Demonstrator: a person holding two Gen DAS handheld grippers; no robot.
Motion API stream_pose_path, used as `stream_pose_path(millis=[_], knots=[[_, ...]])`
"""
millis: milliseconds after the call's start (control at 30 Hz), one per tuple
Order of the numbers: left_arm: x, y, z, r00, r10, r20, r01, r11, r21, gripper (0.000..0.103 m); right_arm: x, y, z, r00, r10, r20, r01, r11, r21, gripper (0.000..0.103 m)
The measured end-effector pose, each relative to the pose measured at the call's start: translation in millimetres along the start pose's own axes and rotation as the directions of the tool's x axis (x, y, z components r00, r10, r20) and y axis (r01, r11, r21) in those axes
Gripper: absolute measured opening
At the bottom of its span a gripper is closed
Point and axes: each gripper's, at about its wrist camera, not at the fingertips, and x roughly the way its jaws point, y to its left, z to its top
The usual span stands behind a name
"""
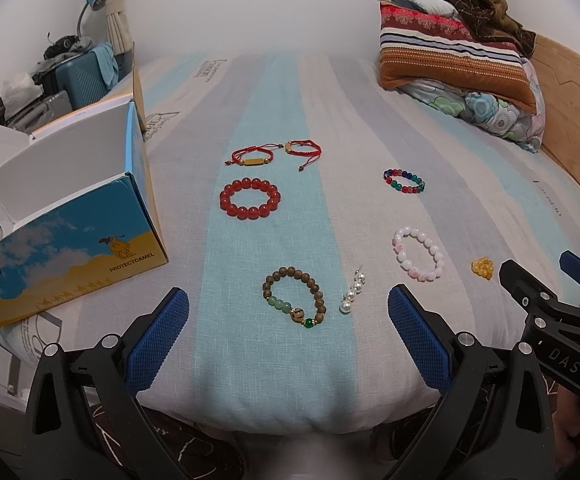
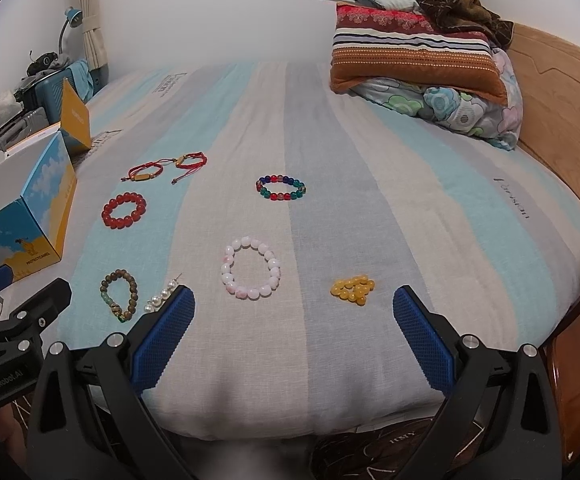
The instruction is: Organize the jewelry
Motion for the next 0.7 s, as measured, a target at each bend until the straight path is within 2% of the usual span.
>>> stream_pose_path(millis=[500,700], knots=[[2,0,0,1.0,0.0,-0.004,0.0,1.0,0.0,0.098,-1,-2,0,1.0,-0.005,0.004,0.005,1.0,-0.004,0.096],[15,-5,10,0.998,0.006,-0.055,-0.005,1.0,0.013,0.097,-4,-11,13,1.0,-0.02,0.004,0.02,1.0,0.002,0.095]])
